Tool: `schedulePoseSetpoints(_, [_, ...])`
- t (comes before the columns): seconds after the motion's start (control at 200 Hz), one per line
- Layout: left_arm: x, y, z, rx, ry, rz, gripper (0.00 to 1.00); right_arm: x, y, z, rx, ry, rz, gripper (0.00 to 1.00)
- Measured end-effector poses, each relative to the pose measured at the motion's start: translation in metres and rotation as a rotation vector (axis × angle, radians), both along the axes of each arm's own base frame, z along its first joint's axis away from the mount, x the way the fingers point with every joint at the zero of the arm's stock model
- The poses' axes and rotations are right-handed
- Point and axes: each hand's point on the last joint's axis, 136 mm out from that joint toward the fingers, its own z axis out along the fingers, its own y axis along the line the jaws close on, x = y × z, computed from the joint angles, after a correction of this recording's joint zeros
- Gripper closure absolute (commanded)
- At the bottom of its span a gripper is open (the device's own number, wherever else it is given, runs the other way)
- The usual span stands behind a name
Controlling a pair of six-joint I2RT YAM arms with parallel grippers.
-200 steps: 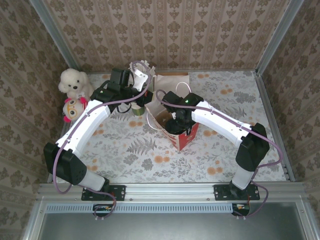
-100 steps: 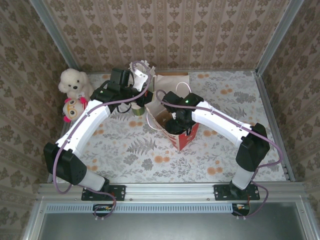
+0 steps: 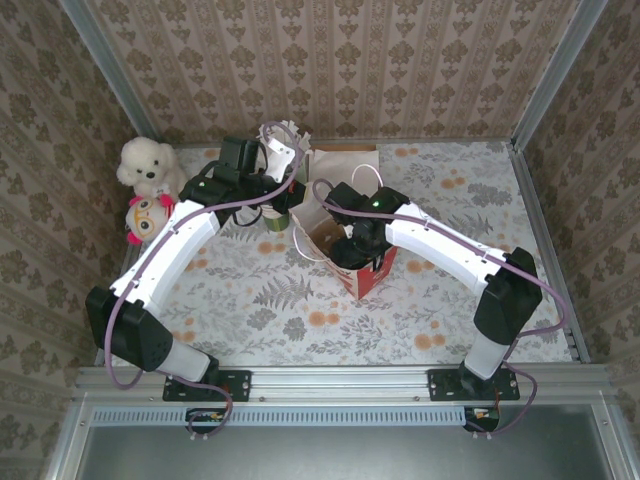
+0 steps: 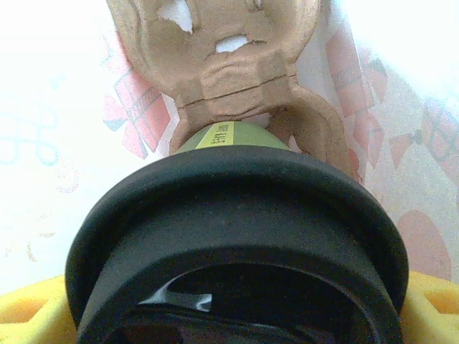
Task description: Pack the takeout coffee
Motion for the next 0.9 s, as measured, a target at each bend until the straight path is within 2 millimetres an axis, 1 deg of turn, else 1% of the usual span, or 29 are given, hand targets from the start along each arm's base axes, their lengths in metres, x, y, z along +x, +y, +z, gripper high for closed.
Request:
schedulePoseSetpoints(0.18, [-0.0001, 0.0001, 0.0003, 0.000, -0.001, 0.000, 1.00, -0.0006, -0.0006, -0.0028, -0.006, 0.003, 0.011, 0.67])
schedulePoseSetpoints(0.9, [0.0001, 0.0000, 0.0002, -0.001, -0.002, 0.001, 1.00, -0.0007, -0.0005, -0.0027, -0.006, 0.003, 0.014, 0.67])
